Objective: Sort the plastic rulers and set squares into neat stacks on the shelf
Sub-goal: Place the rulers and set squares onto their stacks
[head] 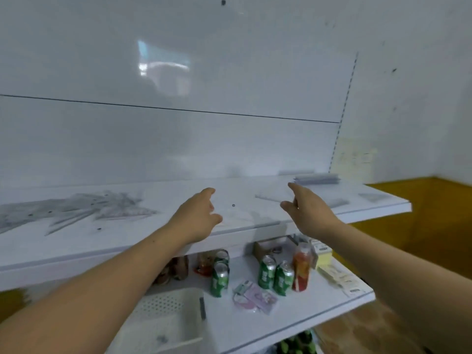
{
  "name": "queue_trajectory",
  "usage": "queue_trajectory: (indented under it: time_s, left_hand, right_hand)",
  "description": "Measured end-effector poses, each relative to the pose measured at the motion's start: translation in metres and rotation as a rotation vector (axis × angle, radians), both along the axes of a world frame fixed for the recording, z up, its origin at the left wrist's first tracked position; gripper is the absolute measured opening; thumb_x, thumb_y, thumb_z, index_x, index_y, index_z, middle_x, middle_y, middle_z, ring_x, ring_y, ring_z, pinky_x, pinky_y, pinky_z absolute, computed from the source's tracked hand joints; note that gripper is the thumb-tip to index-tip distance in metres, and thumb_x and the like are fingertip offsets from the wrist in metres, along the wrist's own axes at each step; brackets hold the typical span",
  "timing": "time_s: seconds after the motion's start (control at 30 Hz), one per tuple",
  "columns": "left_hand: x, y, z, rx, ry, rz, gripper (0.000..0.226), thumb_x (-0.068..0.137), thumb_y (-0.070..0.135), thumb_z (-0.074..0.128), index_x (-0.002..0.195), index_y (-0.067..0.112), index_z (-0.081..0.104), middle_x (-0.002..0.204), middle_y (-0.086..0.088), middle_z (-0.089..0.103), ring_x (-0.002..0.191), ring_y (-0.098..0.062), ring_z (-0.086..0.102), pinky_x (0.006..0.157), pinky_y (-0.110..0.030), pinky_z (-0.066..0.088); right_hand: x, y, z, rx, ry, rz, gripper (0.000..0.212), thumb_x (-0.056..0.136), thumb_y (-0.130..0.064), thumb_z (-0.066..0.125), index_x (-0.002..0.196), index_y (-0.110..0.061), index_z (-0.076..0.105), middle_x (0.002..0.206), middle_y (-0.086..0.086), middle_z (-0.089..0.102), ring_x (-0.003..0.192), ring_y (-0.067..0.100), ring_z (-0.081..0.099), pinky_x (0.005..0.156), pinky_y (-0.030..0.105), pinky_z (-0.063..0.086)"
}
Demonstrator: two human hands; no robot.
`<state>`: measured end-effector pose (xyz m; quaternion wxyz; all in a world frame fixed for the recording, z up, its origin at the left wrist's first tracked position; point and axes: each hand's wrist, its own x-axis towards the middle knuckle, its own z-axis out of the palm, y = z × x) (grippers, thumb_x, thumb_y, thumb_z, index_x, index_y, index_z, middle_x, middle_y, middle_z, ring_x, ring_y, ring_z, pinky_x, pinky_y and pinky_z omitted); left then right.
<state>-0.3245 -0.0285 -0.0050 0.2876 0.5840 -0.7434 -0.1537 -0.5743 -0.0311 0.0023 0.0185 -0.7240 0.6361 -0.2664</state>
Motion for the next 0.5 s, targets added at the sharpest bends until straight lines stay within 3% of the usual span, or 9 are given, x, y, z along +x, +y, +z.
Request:
queue_trajectory:
  time_s: [0.1,0.23,0.5]
  left_hand:
    - [-0.077,-0.002,-0.004,0.007,-0.023,-0.047,0.07,0.09,0.03,0.059,0.148,0.02,0.022,0.13,-0.004,0.05,0.111,-0.021,0.051,0.087,-0.025,0.036]
    - [-0.156,-0.009,-0.009,0.013,-0.033,-0.077,0.07,0.089,0.032,0.06,0.148,0.02,0.023,0.133,-0.004,0.05,0.115,-0.022,0.05,0.09,-0.027,0.037]
    - [-0.234,-0.057,-0.01,0.03,-0.078,-0.07,0.07,0.089,0.034,0.059,0.147,0.018,0.024,0.141,-0.007,0.045,0.125,-0.024,0.046,0.101,-0.032,0.038]
  right_hand:
    - [-0.079,0.018,-0.005,0.014,0.026,-0.054,0.057,0.098,-0.039,0.043,0.148,-0.018,0.024,0.131,0.01,0.052,0.112,0.024,0.054,0.093,0.035,0.043]
    - [-0.156,0.03,-0.012,0.013,-0.017,-0.092,0.054,0.098,-0.035,0.045,0.147,-0.019,0.027,0.122,0.007,0.057,0.101,0.019,0.057,0.089,0.034,0.047]
    - [-0.232,-0.014,-0.024,0.076,-0.036,-0.061,0.054,0.1,-0.035,0.04,0.148,-0.017,0.025,0.13,0.008,0.053,0.115,0.022,0.052,0.096,0.034,0.043]
